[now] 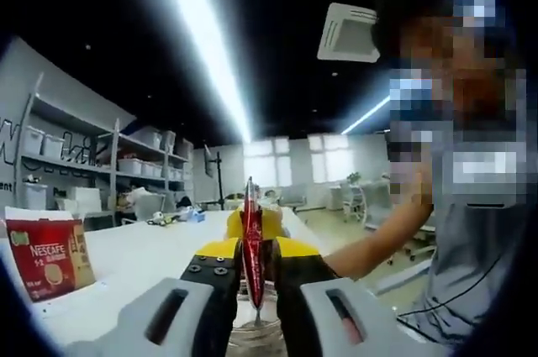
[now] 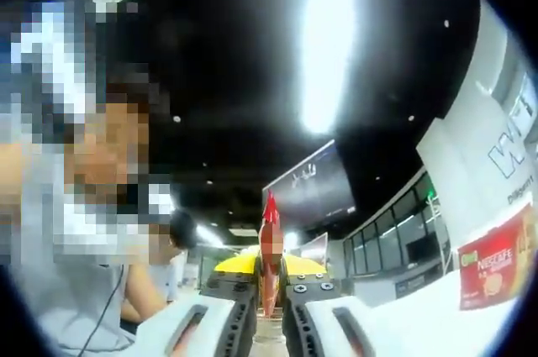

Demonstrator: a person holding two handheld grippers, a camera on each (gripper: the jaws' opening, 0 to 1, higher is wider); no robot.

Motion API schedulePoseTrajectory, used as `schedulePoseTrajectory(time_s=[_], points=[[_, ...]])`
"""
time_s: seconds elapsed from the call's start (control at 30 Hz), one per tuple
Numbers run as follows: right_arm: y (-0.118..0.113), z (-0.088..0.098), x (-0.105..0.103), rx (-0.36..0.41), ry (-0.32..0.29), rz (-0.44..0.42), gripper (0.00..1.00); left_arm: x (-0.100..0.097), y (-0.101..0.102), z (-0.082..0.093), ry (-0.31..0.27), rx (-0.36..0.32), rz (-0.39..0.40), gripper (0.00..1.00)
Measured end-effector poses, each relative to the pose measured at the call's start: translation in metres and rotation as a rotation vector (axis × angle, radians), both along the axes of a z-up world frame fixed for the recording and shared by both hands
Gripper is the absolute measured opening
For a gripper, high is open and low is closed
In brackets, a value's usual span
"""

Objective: Tear open the coffee pouch, take out the coffee, and pour the coffee from the pouch into the cup

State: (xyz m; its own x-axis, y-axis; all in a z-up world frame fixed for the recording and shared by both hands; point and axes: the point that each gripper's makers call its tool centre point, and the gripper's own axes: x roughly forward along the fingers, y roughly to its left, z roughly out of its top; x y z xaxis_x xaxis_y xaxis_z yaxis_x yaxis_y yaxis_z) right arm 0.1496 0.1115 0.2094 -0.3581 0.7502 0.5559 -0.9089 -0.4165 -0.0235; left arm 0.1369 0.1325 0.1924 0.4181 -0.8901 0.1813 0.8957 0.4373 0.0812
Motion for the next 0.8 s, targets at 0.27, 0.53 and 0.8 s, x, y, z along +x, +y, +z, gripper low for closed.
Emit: schedulePoseTrajectory(time_s=[0.27, 0.53, 0.8], points=[[0.0, 0.0, 0.001, -0.007, -0.002, -0.005, 0.1, 0.006, 0.026, 0.02, 0.043, -0.138, 0.014, 0.19], [0.0, 0.0, 0.001, -0.01, -0.008, -0.027, 0.1, 0.01, 0.022, 0.017, 0.058, -0.122, 0.018, 0.19], [-0.001, -0.002, 0.005, -0.013, -0.008, -0.045, 0.1, 0.015, 0.001, -0.004, 0.088, 0.123, -0.028, 0.19]])
